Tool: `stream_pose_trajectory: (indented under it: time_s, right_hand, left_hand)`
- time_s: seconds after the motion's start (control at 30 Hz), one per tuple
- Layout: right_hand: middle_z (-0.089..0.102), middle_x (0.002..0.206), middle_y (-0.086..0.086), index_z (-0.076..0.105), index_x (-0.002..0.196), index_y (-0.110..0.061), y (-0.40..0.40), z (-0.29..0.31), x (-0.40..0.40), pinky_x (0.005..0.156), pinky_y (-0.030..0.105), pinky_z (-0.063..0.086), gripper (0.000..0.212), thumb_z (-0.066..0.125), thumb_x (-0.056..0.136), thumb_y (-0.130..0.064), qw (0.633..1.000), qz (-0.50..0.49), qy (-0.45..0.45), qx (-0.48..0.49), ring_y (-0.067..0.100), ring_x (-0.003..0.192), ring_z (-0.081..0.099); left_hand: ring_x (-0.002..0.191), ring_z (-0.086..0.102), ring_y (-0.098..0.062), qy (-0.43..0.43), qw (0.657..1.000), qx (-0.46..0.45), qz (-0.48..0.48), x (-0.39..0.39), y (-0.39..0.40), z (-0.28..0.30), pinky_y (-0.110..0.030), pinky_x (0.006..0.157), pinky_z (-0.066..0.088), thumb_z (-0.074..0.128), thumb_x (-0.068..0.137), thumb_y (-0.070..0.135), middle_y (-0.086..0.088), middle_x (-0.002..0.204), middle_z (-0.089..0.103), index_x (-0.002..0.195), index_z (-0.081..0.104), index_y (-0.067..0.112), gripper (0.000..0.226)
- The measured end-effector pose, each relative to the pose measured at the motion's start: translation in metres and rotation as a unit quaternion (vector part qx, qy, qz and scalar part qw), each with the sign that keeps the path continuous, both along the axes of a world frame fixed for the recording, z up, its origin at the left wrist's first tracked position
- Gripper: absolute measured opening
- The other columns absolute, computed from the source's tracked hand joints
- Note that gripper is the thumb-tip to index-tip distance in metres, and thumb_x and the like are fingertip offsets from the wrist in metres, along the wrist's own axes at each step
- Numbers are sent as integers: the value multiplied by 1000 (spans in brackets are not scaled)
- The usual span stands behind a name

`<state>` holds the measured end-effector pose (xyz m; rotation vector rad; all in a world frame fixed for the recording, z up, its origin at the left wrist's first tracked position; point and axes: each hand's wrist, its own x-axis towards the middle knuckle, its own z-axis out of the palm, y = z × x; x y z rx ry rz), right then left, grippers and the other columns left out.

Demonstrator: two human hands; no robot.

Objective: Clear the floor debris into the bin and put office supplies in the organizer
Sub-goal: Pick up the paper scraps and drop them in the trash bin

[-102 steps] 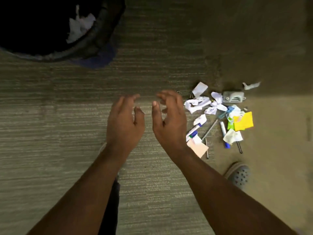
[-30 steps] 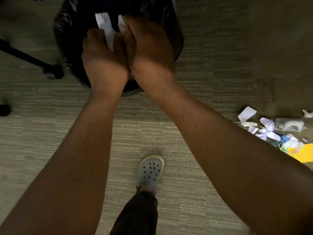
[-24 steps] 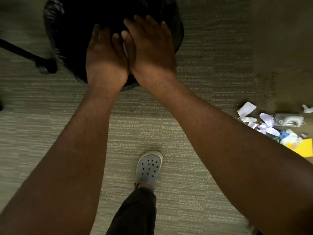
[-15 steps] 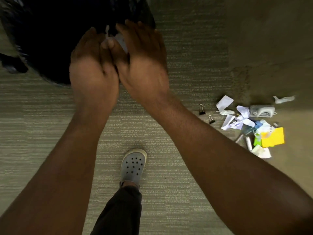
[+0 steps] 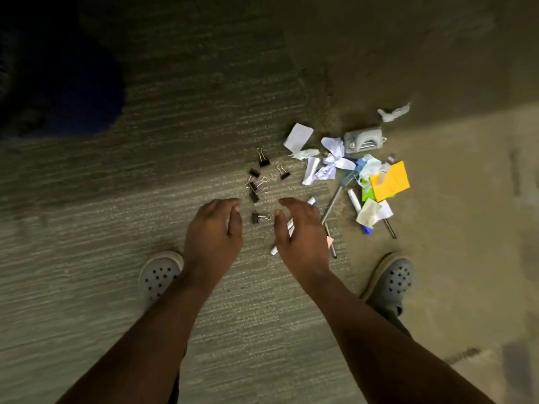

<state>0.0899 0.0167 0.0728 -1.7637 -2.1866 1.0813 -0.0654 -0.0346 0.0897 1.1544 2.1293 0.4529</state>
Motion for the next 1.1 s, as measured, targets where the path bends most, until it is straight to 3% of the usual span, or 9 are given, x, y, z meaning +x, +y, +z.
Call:
stream_pose_trajectory:
  time_s: [0.13,0.37,0.57,0.77,0.87,1.0,1.1]
  right_hand:
    - [66,109,8,61,114,-13,-11,-28,66,88,37,47,28,54,90,-26,996,-39,-68,-53,30,103,57]
    - [48,128,13,46,130,-11,12,-73,158,94,40,45,56,66,83,-32,976,-115,-173,-61,32,118,47]
    - [44,129,17,38,134,-5,46,-112,203,100,40,39,86,78,69,-46,951,-259,-158,-64,33,120,44]
    - [39,133,11,31,138,-17,57,-136,226,93,40,45,92,77,67,-51,958,-210,-181,-76,31,118,47]
    - [41,131,12,35,135,-15,57,-140,230,88,41,48,80,74,72,-46,964,-169,-192,-67,32,117,48]
    - [44,126,13,42,127,-14,54,-143,234,87,42,48,61,69,80,-40,971,-137,-184,-62,31,113,47]
    - [46,122,13,47,124,-14,51,-141,233,83,41,48,47,63,86,-36,976,-137,-166,-43,31,110,48]
  left_hand:
    - [95,64,-31,-22,998,-39,-49,45,1,-31,-37,82,52,59,89,11,-10,102,70,106,68,8,20]
    - [109,55,-31,-14,979,-88,-185,107,37,-76,-43,88,50,58,88,17,-10,118,58,123,58,13,36]
    - [111,49,-33,25,961,-82,-262,133,80,-113,-39,86,45,63,85,19,-13,121,51,125,54,16,41]
    - [103,51,-35,59,949,-64,-304,147,92,-134,-43,82,48,68,78,17,-16,110,52,110,60,12,33]
    - [101,51,-34,98,905,-66,-409,146,83,-138,-43,81,46,81,69,27,-14,110,54,104,63,14,42]
    - [121,46,-33,168,810,-136,-544,155,63,-142,-46,97,41,77,72,44,-14,137,46,125,54,18,64]
    - [115,48,-30,218,778,-124,-577,162,52,-144,-42,92,41,68,82,34,-14,132,48,126,52,16,50]
